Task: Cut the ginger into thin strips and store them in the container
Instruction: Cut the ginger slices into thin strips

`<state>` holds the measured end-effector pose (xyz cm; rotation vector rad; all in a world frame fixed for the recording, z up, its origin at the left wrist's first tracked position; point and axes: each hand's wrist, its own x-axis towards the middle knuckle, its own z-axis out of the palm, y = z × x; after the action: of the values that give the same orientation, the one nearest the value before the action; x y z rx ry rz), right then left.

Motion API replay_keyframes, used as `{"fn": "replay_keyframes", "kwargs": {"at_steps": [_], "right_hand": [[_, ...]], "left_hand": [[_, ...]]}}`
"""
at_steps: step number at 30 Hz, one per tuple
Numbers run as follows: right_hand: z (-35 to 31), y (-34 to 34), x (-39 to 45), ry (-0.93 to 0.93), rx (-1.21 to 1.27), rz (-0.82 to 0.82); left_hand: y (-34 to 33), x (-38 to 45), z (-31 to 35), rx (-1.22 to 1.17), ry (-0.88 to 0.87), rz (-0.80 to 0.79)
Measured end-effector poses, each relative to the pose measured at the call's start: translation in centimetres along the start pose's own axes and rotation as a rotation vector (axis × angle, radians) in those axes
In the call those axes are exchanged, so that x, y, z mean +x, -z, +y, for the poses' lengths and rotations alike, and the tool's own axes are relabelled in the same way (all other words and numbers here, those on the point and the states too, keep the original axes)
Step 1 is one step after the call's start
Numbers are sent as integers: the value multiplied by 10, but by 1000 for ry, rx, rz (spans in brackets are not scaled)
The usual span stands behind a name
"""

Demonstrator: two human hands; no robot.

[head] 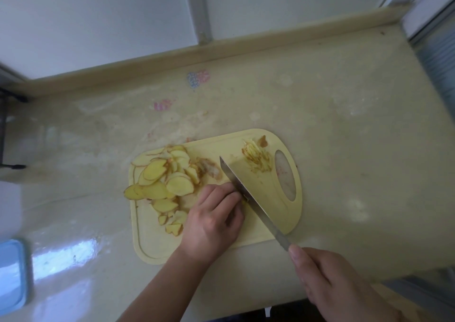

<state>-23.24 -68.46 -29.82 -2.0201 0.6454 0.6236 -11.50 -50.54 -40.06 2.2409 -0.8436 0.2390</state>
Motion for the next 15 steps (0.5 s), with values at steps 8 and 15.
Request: {"fn": "replay_keyframes", "kwargs": {"at_steps": [8, 15], "right_hand": [[12, 10, 18, 39, 22, -44], [-2, 7, 3, 29, -11, -45]], "left_hand": [[0, -3, -1, -4, 31, -42], [1, -1, 1, -15, 28, -16]]}}
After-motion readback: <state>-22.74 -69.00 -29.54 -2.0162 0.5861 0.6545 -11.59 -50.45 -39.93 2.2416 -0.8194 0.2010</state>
